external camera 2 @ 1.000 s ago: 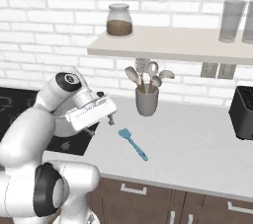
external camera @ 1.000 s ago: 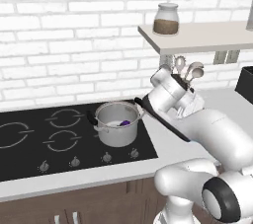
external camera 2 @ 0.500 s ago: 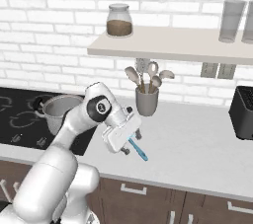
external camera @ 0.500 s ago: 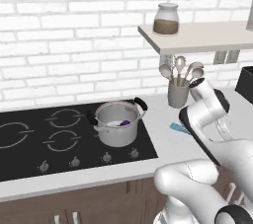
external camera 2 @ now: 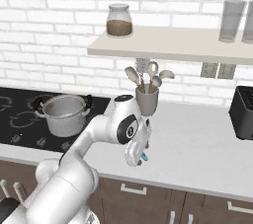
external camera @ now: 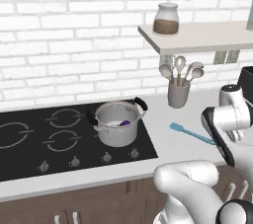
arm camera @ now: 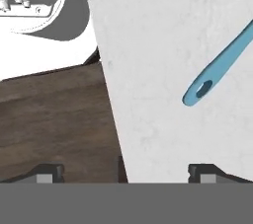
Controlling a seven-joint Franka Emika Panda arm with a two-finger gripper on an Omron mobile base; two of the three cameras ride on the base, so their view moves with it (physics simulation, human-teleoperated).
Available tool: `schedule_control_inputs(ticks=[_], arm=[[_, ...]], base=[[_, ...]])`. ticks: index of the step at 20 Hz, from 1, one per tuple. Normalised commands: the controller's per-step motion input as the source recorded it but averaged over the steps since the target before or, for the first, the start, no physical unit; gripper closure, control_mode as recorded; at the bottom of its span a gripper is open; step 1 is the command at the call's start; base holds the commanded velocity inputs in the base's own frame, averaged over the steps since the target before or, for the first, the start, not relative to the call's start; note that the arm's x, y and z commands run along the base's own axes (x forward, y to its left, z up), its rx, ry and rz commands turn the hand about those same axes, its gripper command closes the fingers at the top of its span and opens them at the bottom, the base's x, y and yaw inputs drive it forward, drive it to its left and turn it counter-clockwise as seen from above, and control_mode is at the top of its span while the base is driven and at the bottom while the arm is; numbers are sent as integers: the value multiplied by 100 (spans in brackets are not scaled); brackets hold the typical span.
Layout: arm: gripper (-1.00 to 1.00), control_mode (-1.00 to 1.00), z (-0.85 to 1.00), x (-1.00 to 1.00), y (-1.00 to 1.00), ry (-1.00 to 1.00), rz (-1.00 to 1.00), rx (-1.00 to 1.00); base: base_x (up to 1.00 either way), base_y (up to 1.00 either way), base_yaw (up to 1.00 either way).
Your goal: Put the eggplant and sweet potato in the pot. Retrieve the spatula and lightly stir the vegetables in the pot.
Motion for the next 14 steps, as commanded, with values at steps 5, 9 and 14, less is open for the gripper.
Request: schedule_control_inputs(ticks=[5, 9, 14], arm=[[-100, -100, 0, 64, 5, 0, -23, 21], [-100, -100, -19, 58, 10, 1, -35, 11], [-100, -100, -66, 59, 0, 3, -34, 2]], base=[[0, 0, 0], [0, 0, 0], [0, 0, 0]])
